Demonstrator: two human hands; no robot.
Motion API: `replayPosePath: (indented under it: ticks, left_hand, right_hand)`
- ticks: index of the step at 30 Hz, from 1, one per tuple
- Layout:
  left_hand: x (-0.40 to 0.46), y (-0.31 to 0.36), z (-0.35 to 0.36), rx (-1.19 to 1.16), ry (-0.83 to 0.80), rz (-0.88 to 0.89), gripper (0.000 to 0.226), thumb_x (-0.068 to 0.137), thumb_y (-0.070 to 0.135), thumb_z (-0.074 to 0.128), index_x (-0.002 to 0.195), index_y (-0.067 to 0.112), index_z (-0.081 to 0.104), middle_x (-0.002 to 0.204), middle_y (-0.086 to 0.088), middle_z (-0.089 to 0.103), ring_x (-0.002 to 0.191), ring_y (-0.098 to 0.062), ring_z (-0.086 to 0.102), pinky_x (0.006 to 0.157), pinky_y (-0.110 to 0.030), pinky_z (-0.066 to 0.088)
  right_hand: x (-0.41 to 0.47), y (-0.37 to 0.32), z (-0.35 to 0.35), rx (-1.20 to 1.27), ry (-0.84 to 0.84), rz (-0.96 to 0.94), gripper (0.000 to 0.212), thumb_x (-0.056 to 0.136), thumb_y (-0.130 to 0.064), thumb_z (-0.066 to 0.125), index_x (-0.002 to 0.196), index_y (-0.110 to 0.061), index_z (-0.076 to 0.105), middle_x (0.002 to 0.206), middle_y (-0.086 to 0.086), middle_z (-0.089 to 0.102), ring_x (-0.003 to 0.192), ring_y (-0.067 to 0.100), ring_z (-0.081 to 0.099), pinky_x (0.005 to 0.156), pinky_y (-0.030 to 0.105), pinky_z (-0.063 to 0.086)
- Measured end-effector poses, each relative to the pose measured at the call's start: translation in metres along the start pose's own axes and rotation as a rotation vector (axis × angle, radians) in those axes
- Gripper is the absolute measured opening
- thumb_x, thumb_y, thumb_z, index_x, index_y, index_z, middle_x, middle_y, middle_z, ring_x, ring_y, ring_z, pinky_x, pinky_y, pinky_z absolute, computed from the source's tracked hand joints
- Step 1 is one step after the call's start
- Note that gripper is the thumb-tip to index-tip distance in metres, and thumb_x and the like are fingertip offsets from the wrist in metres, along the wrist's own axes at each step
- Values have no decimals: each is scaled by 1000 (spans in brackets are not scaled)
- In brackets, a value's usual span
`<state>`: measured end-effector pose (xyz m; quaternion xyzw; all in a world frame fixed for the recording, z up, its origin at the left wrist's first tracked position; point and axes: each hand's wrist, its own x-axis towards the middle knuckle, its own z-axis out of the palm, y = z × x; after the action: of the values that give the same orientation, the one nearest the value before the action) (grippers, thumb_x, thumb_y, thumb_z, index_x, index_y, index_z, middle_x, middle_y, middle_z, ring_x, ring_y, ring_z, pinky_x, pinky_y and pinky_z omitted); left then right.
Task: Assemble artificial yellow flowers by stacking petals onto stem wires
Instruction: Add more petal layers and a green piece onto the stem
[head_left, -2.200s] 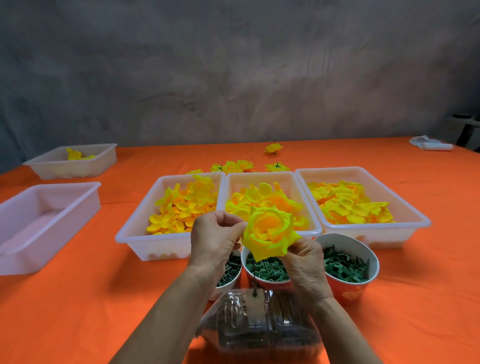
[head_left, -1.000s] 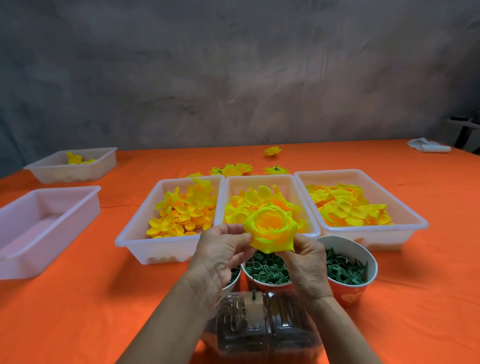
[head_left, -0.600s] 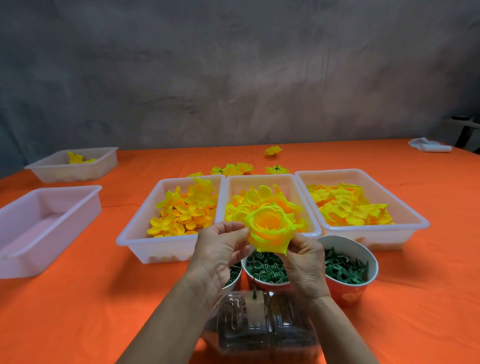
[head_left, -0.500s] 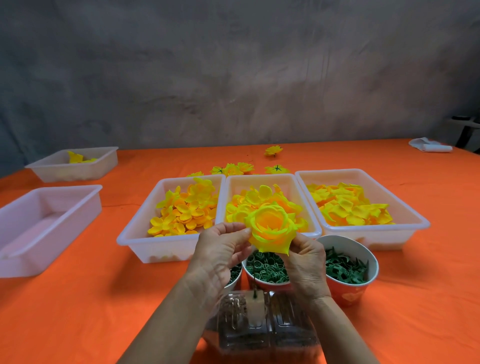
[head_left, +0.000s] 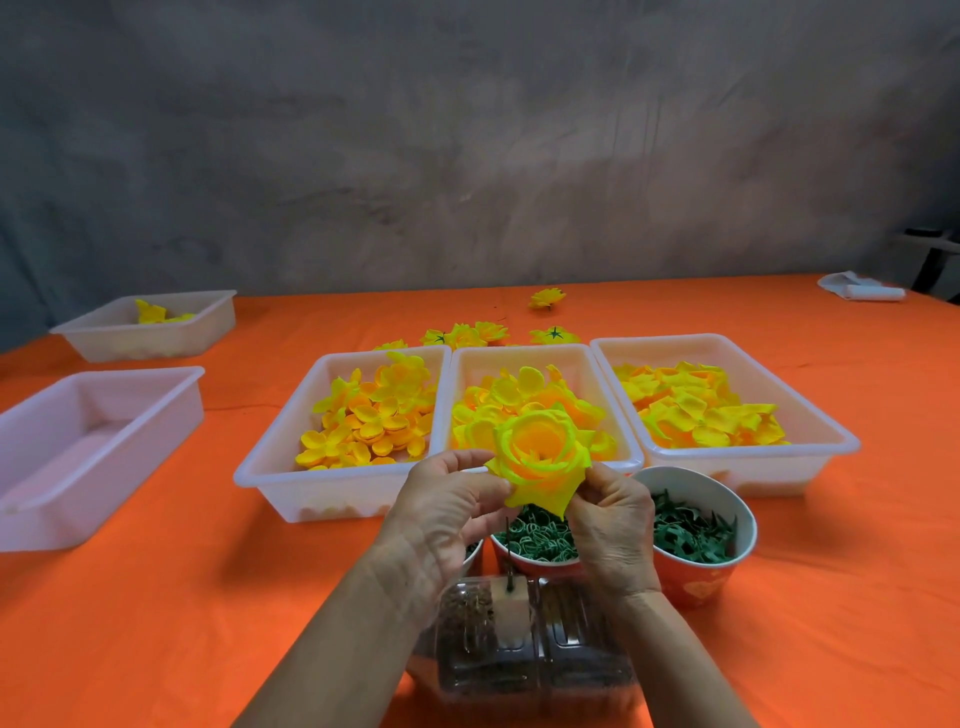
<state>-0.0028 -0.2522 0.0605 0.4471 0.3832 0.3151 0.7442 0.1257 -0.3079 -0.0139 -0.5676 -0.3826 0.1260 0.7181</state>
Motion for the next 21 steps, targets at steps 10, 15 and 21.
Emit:
replayPosePath:
  ticks: [10, 15, 21]
  left_hand:
    - [9, -1, -4, 162, 128, 173, 34, 73, -21, 61, 90, 7, 59, 112, -27, 58, 92, -33, 62, 47, -23, 53]
    - [9, 3, -4, 96, 126, 201, 31, 75, -20, 61, 88, 7, 61, 87, -11, 53, 73, -18, 56, 45, -18, 51]
    - [11, 7, -4, -36, 77, 132, 20, 79, -13, 62, 90, 3, 59, 82, -12, 62, 64, -18, 58, 45, -18, 51]
  right_hand:
    - [1, 0, 1, 46, -34, 5, 8, 75, -4, 76, 70, -8, 72, 70, 20, 68, 66, 14, 52, 64, 48, 53]
    - [4, 0, 3, 26, -30, -3, 13, 72, -5, 79, 65, -13, 71, 62, 3, 66, 62, 6, 49, 58, 37, 50]
    - [10, -3, 6, 67, -10, -1, 13, 72, -3, 78, 71, -15, 74, 67, 1, 71, 64, 6, 56, 61, 27, 54]
